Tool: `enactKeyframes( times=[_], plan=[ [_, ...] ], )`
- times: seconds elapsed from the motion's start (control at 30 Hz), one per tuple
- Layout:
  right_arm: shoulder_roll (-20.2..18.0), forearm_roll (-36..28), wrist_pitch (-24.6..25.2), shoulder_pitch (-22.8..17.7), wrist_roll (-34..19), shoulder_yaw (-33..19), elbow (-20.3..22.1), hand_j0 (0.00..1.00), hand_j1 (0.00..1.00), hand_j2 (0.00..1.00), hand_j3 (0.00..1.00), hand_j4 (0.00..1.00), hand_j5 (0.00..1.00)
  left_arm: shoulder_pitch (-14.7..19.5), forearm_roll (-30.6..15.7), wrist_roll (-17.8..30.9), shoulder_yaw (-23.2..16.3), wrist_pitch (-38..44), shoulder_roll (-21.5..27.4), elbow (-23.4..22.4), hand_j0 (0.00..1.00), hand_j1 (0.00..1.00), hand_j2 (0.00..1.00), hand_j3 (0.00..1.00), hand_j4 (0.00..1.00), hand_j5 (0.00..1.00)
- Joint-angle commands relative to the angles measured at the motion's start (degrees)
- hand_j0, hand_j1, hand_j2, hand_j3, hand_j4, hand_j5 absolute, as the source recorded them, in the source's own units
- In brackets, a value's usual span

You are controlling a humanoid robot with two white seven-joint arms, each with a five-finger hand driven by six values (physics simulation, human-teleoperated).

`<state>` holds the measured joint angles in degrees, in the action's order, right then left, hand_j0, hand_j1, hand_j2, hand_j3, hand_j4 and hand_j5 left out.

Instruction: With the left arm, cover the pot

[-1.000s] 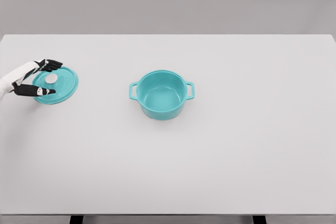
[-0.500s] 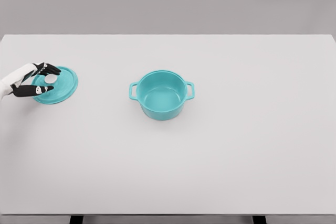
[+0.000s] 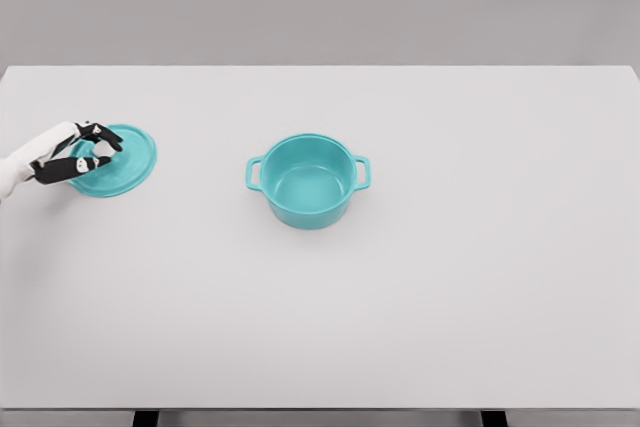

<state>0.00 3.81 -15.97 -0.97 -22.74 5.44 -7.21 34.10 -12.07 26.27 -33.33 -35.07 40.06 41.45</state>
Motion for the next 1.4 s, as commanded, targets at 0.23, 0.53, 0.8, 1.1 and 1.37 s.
enactKeyframes(
  times=[0.23,0.53,0.8,1.1,1.37],
  plan=[
    [0.0,0.1,0.0,0.0,0.0,0.0,0.0,1.0,1.0,1.0,1.0,1.0,1.0,-0.9,-0.1,1.0,0.1,0.1,0.7,9.1,0.44,0.44,0.44,0.44,0.44,0.44],
    [0.0,0.1,0.0,0.0,0.0,0.0,0.0,1.0,1.0,1.0,1.0,1.0,1.0,-1.1,-0.5,1.2,0.1,0.1,0.9,13.7,0.44,0.44,0.44,0.44,0.44,0.44],
    [0.0,0.1,0.0,0.0,0.0,0.0,0.0,1.0,1.0,1.0,1.0,1.0,1.0,-1.1,-2.5,2.0,0.0,0.1,2.2,19.1,0.43,0.43,0.43,0.43,0.43,0.43],
    [0.0,0.1,0.0,0.0,0.0,0.0,0.0,1.0,1.0,1.0,1.0,1.0,1.0,-1.1,-6.1,1.9,-3.8,0.1,4.4,25.0,0.43,0.43,0.43,0.43,0.43,0.43],
    [0.0,0.1,0.0,0.0,0.0,0.0,0.0,1.0,1.0,1.0,1.0,1.0,1.0,-0.7,-7.8,1.9,-3.8,0.1,4.6,26.9,0.44,0.44,0.44,0.44,0.44,0.44]
  ],
)
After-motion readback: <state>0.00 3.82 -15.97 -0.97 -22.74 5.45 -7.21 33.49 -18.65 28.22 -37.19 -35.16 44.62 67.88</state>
